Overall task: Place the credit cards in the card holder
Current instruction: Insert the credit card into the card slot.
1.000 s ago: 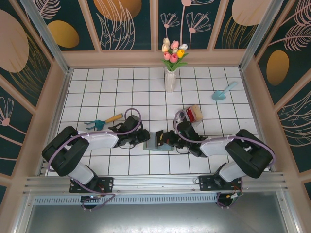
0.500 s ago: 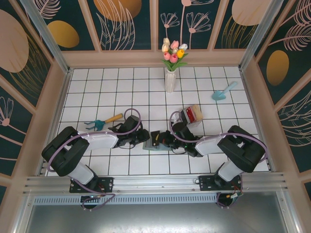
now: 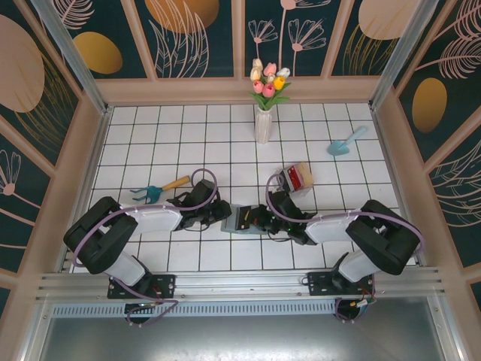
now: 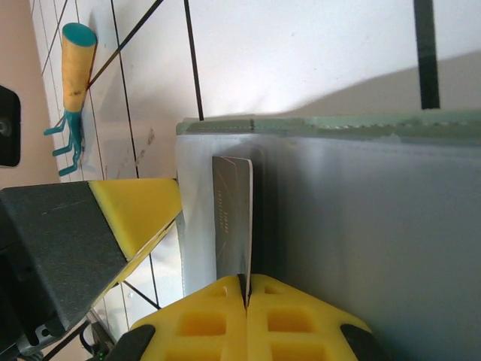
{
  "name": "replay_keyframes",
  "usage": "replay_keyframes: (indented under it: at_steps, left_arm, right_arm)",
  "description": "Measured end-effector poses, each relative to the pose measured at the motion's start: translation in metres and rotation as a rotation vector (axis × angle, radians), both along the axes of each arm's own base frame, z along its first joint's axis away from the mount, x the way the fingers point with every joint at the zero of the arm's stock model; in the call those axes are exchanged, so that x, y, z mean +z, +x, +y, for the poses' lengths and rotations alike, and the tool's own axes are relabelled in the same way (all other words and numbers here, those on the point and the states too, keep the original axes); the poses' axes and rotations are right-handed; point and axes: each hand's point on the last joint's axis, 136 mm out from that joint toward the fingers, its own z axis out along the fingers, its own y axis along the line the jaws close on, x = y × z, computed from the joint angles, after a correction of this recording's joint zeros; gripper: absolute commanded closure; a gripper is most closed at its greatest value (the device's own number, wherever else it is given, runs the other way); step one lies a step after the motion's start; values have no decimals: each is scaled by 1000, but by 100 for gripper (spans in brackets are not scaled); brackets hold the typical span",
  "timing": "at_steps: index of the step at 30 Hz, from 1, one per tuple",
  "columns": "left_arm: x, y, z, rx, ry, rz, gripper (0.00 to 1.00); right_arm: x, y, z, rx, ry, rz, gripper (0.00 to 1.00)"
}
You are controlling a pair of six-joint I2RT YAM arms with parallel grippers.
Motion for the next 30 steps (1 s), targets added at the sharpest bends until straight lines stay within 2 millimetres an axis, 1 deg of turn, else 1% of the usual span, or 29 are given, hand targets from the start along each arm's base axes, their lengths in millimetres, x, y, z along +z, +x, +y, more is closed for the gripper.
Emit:
replay_keyframes:
  at_steps: [4,10,12,14,16,18,21,23,25,28,30]
  left_arm:
    - [0,0,0,1,-1,-3,72]
    - [0,1,0,6,-2,-3,72]
    - [-1,1,1,12,0,-4,72]
    - [0,3,2,18,4,-10,72]
    - [0,3,3,21,6,-13,72]
    - [0,3,3,20,6,-13,72]
    - [0,3,2,19,6,-13,72]
    - [0,3,2,19,6,-14,72]
    - [0,3,2,19,6,-14,72]
    - [0,3,2,19,6,-14,72]
    - [0,3,2,18,6,-13,72]
  right_arm:
    - [0,5,8,-6,8,12,98]
    - [-1,6,18,18,21,18,95]
    - [-4,7,21,26,18,24,91]
    - [-2,10,23,31,15,17,89]
    - [1,10,23,39,4,6,84]
    - [0,8,19,45,-26,5,74]
    - [-1,5,9,48,-79,1,72]
    - [1,3,5,48,-93,-3,73]
    - [1,2,3,53,-103,-6,80]
    - [-4,0,1,62,-123,3,81]
    - [-9,0,2,72,-135,10,83]
